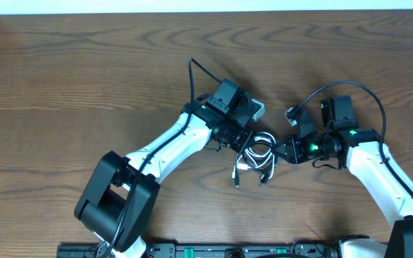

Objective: Untangle cables

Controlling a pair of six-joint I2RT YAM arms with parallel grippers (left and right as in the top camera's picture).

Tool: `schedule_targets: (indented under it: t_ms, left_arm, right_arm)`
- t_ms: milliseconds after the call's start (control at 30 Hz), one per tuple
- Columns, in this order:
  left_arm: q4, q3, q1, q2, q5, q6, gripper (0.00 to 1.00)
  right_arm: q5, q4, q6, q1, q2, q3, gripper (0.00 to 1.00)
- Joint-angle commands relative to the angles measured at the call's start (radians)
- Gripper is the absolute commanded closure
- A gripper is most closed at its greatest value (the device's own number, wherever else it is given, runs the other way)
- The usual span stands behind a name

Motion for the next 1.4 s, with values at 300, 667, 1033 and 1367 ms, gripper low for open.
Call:
schedule_targets:
  t_ms: [300, 667, 1033, 1367]
  left_arm:
    - [-0.071, -0.006, -0.017, -0.018, -0.109, -0.01, 0.93]
    - [-0.117, -0.006, -0.017, -0.021, -0.179, -0.014, 0.93]
    - [-0.093, -0.005, -0.017, -0.099, -0.106, -0.032, 0.93]
    - [-0.081, -0.005, -0.018, -0.182, -0.043, -0.097, 0.93]
  right_arm:
    - [0.387, -0.026, 0.145, 0.01, 0.005, 0.018, 0.99]
    - [0.637, -0.054, 0.408, 0.01, 0.006, 0.016, 0.99]
    - [0.049, -0.03, -0.007, 0.037, 0.006, 0.016, 0.73]
    - [0.082, 0.055, -0.029, 0.168, 0.006, 0.016, 0.73]
